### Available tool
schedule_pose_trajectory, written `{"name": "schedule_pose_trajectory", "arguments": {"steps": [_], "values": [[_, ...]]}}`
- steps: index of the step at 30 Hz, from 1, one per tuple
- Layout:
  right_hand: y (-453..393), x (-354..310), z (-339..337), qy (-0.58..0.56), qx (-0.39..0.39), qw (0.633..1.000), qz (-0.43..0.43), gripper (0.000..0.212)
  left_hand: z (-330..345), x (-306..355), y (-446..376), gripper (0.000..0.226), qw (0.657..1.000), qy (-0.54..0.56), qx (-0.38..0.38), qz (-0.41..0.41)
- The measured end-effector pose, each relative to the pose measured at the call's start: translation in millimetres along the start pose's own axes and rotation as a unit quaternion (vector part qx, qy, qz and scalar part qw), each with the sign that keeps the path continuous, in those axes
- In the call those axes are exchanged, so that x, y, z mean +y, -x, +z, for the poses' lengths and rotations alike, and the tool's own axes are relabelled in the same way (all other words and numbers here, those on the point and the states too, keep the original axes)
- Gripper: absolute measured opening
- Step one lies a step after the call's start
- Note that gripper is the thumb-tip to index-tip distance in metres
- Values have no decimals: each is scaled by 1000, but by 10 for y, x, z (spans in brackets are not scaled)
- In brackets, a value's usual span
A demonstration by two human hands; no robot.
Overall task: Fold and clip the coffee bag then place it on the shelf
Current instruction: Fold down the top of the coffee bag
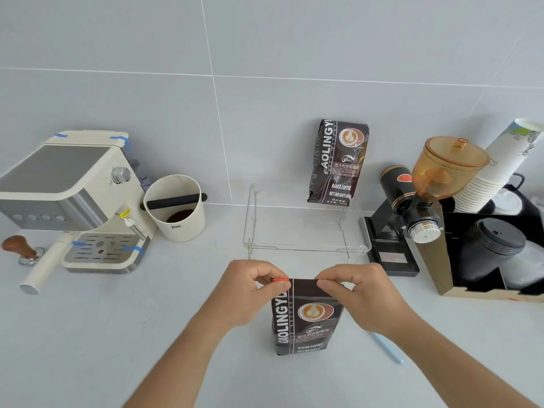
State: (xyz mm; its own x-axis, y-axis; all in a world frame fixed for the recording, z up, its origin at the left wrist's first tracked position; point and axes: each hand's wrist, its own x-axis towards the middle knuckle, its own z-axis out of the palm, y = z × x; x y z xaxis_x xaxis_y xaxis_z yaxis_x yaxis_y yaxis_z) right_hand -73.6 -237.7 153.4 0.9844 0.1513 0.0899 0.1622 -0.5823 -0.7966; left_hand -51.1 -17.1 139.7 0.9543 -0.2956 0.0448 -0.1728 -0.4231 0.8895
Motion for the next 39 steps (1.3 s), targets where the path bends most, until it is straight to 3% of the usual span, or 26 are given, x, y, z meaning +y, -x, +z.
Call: {"name": "schedule_pose_trajectory", "arguments": {"steps": [3, 7, 12, 16, 18, 22, 25, 32, 37, 39], "values": [[-44, 17, 34, -72, 14, 995, 74, 26, 50, -39, -15, 27, 997, 64, 16, -26], [-103, 25, 91, -155, 17, 978, 139, 26, 139, -100, 25, 22, 992, 121, 19, -42], [-149, 44, 125, -267, 2, 940, 213, 22, 201, -144, 102, 46, 998, 53, 6, -26], [-175, 81, 125, -272, -51, 929, 246, 16, 233, -171, 104, 42, 1000, -6, 21, -11], [-156, 98, 79, -229, -96, 941, 231, 7, 223, -216, 111, 32, 1000, -24, 11, -8], [-85, 169, -12, -37, -187, 976, 104, 16, 225, -271, 128, 14, 999, -47, 0, 5], [-39, 205, 10, 25, -147, 989, 12, 14, 256, -253, 120, 12, 999, -37, 3, 11], [25, 369, -69, 52, -124, 990, -46, 18, 209, -263, 28, 7, 999, -28, -32, -22], [8, 442, -26, -51, -5, 998, 48, 13, 216, -328, 13, 11, 998, -17, -51, -39], [12, 457, -29, -98, -16, 991, 94, 13, 240, -334, 33, 13, 998, -8, -53, -37]]}}
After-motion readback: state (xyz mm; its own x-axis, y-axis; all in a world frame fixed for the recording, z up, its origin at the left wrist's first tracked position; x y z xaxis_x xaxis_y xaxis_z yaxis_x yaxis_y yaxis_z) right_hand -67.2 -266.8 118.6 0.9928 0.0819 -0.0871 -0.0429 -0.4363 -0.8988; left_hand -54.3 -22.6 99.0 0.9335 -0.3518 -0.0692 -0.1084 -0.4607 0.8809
